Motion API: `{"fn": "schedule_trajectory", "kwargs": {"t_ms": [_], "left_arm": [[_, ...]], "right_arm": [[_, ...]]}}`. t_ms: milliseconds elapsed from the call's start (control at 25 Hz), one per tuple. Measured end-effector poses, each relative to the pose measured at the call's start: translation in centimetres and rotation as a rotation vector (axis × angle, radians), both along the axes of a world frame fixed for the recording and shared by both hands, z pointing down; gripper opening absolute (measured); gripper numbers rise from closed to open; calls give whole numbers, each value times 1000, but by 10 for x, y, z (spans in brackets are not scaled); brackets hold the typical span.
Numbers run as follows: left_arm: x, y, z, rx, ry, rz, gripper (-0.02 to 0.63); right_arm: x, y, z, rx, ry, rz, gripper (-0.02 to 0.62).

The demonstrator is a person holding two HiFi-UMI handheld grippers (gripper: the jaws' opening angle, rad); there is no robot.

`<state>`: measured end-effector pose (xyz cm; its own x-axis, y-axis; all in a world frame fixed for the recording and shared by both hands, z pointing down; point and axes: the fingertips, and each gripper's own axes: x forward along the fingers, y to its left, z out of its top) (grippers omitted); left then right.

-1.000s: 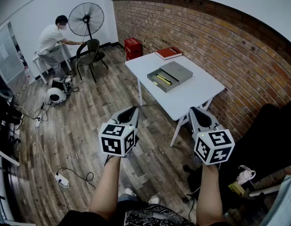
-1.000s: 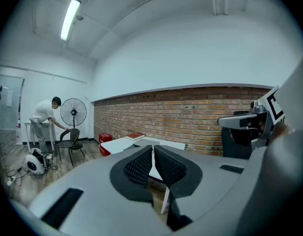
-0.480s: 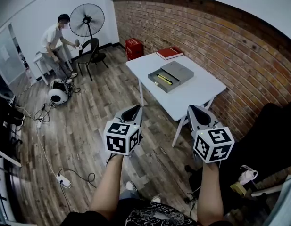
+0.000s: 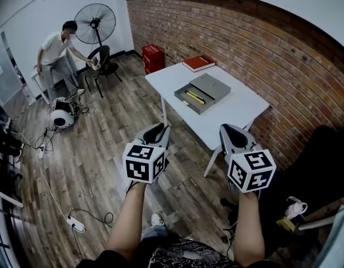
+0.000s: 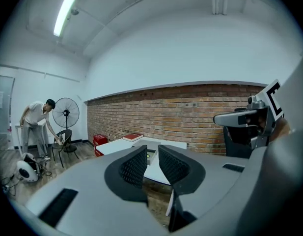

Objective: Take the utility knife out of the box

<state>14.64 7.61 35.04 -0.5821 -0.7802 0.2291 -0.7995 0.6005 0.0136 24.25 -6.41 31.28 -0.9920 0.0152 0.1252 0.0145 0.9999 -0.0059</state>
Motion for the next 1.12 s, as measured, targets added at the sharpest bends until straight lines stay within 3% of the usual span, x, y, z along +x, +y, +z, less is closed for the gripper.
{"fn": "schedule_trajectory", "kwargs": {"t_ms": [40,640,1120], "left_arm": [[-9,2,0,-2,4,6,95],[-144,37,4,-23,5,77,140],[-204,38,1,-4,-15,147,169]], "right_arm": [[-9,2,-1,0,0,3,21],[-137,47,-4,12,30,59,21],[-185,48,1,-14,20,148,21]]}}
